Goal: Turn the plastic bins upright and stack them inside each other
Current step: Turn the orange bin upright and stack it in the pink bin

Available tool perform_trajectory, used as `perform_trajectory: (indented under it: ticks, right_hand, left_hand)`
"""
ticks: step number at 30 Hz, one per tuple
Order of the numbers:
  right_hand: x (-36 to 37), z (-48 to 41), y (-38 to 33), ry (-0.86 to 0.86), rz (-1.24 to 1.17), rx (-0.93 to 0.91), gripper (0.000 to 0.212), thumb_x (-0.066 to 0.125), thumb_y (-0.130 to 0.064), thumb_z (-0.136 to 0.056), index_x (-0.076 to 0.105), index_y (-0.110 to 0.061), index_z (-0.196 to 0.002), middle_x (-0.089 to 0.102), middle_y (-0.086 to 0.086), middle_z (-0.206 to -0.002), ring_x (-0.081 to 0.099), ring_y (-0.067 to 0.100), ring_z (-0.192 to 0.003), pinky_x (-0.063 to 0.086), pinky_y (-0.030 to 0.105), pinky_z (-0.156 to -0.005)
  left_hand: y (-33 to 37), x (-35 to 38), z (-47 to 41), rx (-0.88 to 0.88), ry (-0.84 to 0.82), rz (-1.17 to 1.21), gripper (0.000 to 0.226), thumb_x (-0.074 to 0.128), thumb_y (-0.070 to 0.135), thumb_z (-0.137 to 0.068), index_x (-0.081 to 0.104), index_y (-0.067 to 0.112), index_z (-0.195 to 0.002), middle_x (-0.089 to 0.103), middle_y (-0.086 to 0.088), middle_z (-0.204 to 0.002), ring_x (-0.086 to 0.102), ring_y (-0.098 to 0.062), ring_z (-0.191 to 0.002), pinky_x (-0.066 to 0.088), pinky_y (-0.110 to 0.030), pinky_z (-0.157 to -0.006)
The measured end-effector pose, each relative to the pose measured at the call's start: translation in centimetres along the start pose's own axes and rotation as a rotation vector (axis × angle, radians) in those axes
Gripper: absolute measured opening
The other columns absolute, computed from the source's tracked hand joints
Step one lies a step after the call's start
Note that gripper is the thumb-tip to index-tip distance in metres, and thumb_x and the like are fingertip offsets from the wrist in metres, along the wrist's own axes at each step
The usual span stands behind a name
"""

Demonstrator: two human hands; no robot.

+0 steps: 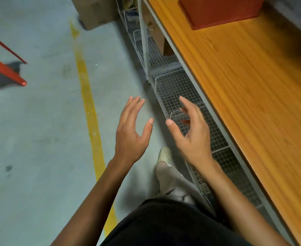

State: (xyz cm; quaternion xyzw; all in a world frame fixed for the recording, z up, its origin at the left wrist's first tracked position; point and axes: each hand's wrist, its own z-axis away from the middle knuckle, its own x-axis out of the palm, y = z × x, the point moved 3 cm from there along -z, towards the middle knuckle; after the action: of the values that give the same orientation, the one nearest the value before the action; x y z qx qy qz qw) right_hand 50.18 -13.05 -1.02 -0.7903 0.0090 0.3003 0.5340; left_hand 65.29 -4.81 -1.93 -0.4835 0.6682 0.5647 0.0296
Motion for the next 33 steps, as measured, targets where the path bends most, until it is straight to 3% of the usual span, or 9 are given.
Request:
perform_trajectory:
  ticks: [9, 18, 25, 28, 33]
  right_hand:
    - [7.5, -18.0, 1.2, -0.082, -0.060, -0.029, 0.063, 0.062, -0.038, -0.091, 0.044, -0.012, -0.145, 0.051, 0.004, -0.144, 0.051, 0.018, -0.131, 0.046, 0.044, -0.105]
    - [10.3, -33.3, 0.9, -0.035, -0.058, -0.034, 0.060, 0.061, -0.037, -0.092, 0.043, -0.016, -0.146, 0.050, 0.003, -0.145, 0.050, 0.013, -0.131, 0.045, 0.028, -0.105]
    - [11.3, -41.9, 3.4, 0.154, 0.010, 0.013, 0.059, 0.063, -0.036, -0.092, 0.046, -0.013, -0.144, 0.052, 0.003, -0.142, 0.053, 0.018, -0.129, 0.050, 0.046, -0.099]
    - [11.3, -45.4, 4.2, 0.284, 0.049, 0.043, 0.058, 0.060, -0.038, -0.092, 0.047, -0.014, -0.143, 0.053, 0.005, -0.141, 0.054, 0.018, -0.127, 0.053, 0.042, -0.093]
    - [10.7, -50.0, 4.3, 0.535, 0.147, 0.138, 0.053, 0.060, -0.036, -0.091, 0.053, -0.015, -0.140, 0.052, 0.003, -0.143, 0.052, 0.012, -0.129, 0.055, 0.032, -0.090]
  left_hand:
    - [-7.2, -0.6, -16.3, -0.051, 0.079, -0.049, 0.048, 0.057, 0.024, -0.094, 0.054, 0.004, -0.137, 0.054, -0.013, -0.145, 0.042, -0.025, -0.143, 0.033, -0.033, -0.118]
    - [-10.8, 0.5, -32.7, 0.006, 0.105, -0.021, 0.047, 0.058, 0.023, -0.093, 0.054, 0.004, -0.136, 0.055, -0.011, -0.143, 0.041, -0.023, -0.143, 0.032, -0.031, -0.118]
    - [-13.8, 4.5, -44.4, 0.103, -0.014, 0.088, 0.047, 0.059, 0.022, -0.094, 0.054, 0.003, -0.138, 0.054, -0.010, -0.145, 0.040, -0.022, -0.144, 0.030, -0.025, -0.118]
    - [-15.0, 6.6, -49.9, 0.192, -0.113, 0.144, 0.047, 0.061, 0.018, -0.095, 0.052, 0.004, -0.139, 0.052, -0.009, -0.147, 0.039, -0.022, -0.145, 0.030, -0.023, -0.118]
    - [-15.5, 10.1, -58.4, 0.346, -0.317, 0.266, 0.050, 0.055, 0.029, -0.096, 0.050, 0.009, -0.141, 0.050, -0.008, -0.149, 0.036, -0.021, -0.146, 0.030, -0.024, -0.118]
